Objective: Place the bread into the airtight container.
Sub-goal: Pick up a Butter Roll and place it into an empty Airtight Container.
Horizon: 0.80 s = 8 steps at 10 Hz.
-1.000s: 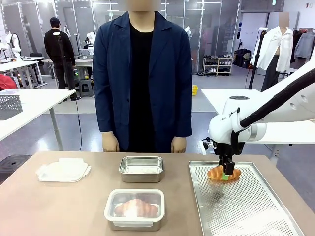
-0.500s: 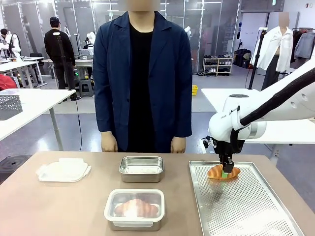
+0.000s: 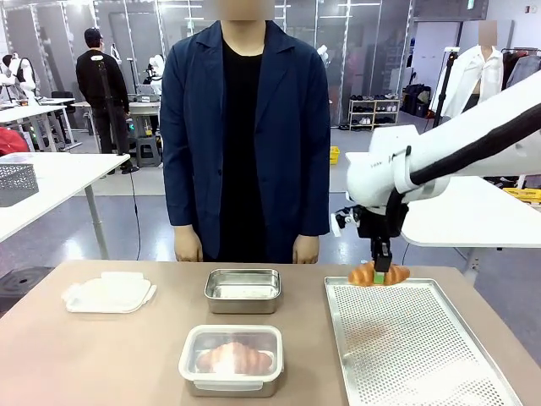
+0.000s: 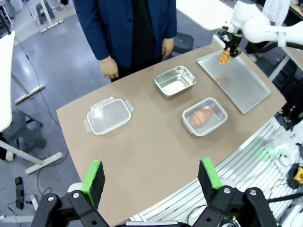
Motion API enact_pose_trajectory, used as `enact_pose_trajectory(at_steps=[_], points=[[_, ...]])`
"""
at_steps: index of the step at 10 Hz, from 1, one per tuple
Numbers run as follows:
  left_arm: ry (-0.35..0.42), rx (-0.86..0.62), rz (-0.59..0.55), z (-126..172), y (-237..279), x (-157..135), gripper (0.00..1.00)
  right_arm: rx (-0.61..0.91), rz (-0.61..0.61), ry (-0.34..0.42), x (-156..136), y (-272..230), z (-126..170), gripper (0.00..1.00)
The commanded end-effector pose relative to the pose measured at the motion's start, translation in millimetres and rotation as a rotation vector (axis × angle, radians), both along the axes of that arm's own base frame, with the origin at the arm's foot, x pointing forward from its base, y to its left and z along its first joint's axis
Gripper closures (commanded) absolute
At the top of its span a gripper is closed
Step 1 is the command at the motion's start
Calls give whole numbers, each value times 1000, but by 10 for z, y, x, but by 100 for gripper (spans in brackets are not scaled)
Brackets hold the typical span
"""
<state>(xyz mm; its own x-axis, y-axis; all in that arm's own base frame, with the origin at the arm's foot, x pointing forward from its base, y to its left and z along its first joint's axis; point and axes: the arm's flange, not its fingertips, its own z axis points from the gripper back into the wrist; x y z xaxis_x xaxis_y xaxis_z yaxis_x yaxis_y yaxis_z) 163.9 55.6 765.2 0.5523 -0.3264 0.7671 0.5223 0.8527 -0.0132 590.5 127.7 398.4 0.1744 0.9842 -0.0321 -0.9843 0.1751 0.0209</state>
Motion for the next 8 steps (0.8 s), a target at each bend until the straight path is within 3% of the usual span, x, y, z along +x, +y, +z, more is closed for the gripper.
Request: enact_pose_trajectory(at_steps=[1, 4, 5, 8], points=[[-3, -1, -9, 15, -5, -8, 0, 9, -54, 0, -62, 444, 301, 57], [-3, -1, -9, 15, -5, -8, 0, 15, -76, -21, -85, 1319, 560, 57], [-3, -1, -9, 15, -5, -8, 0, 5, -79, -68, -45, 1642, 636, 57], [-3, -1, -9, 15, -5, -8, 0, 10, -83, -76, 78, 2400, 637, 57]])
